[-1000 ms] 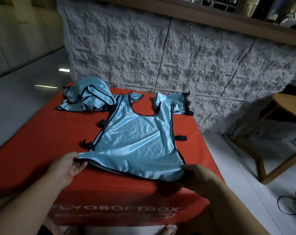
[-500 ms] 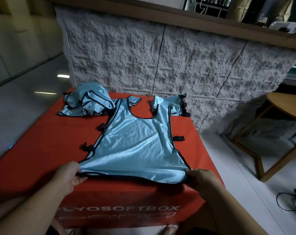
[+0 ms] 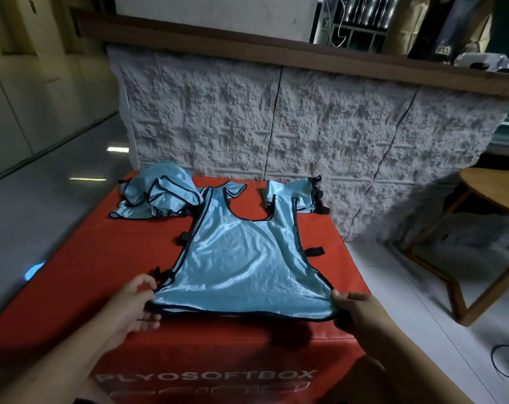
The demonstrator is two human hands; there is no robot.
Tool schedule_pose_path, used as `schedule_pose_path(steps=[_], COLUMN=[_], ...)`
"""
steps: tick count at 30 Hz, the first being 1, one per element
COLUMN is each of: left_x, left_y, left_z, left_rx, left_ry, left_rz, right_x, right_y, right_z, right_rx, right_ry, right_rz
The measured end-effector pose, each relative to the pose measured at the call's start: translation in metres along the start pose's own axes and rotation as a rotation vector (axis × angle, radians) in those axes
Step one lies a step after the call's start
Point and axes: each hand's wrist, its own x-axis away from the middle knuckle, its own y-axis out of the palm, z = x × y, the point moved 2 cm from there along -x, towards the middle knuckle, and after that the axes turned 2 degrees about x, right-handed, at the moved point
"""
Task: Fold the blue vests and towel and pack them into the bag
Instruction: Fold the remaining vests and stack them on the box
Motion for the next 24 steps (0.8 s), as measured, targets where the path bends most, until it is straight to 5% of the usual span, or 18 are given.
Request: schedule_pose_path(steps=[5, 8, 12, 15, 20, 24], left_x=[0.008, 0.012, 0.019, 0.023, 0.029, 0.035], left_y=[-0.005, -0.007, -0.002, 0.002, 0.005, -0.002], left_z=[0.018, 0.029, 0.040, 0.044, 0.049, 0.048], left_rx=[0.002, 0.071, 0.126, 0.150, 0.182, -0.094], left_ry=[0.093, 0.144, 0.194, 0.203, 0.152, 0.185], left_rz=[0.015, 0.047, 0.104, 0.122, 0.004, -0.139], right_x=[0.008, 0.014, 0.015, 0.015, 0.007, 0.008], right_y=[-0.006, -0.006, -0.002, 0.001, -0.004, -0.008], right_z=[-0.020, -0.026, -0.035, -0.038, -0.042, -0.051], right_rx=[-0.097, 0.424, 0.911, 0.907, 0.827, 0.666], right_ry=[-0.011, -0.231, -0.476, -0.466, -0.487, -0.439], right_rz=[-0.241, -0.230, 0.082, 0.178, 0.104, 0.099])
